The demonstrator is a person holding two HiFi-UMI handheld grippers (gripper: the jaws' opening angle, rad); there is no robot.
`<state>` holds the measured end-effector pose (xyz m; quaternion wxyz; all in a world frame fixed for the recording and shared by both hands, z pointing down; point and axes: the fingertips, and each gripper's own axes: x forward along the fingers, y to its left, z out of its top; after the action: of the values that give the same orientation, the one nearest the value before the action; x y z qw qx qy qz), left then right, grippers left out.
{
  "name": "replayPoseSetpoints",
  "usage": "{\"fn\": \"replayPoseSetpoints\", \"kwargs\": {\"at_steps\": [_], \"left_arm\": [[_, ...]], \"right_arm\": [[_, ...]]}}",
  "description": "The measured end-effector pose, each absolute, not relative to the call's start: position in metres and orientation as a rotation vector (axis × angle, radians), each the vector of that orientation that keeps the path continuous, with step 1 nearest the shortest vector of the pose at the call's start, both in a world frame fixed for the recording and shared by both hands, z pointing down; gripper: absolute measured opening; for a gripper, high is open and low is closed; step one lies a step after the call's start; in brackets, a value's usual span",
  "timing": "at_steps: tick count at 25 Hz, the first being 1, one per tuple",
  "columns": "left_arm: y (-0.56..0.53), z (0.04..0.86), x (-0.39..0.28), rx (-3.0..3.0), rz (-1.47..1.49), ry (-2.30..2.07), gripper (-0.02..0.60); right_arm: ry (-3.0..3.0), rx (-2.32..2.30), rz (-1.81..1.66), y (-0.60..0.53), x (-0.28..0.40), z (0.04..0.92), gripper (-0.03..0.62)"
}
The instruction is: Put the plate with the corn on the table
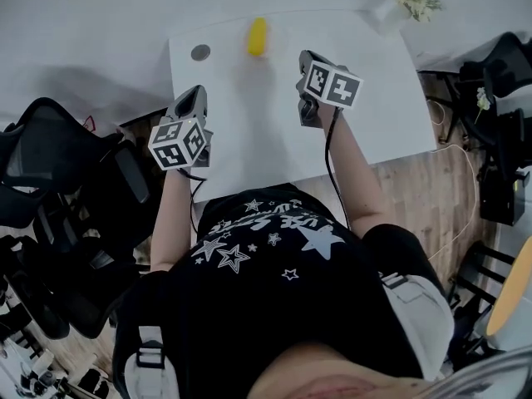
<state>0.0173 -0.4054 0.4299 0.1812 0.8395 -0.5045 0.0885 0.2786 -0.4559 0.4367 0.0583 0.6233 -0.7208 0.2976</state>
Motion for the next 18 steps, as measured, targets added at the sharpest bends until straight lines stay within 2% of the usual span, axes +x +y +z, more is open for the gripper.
{"fn": "replayPoseSetpoints", "kwargs": {"at_steps": [9,18], "left_arm": [[-0.365,0.439,-0.027,2.416,0.261,-1.266,0.006],[-0.322,0.446,-0.084,2.441,0.250,-1.127,0.006]], "right_arm": [[-2.107,2.049,0.903,-0.382,0.240,0.432,0.006],[-2.053,2.076,0.911,-0.304,0.169,0.437,0.006]]}}
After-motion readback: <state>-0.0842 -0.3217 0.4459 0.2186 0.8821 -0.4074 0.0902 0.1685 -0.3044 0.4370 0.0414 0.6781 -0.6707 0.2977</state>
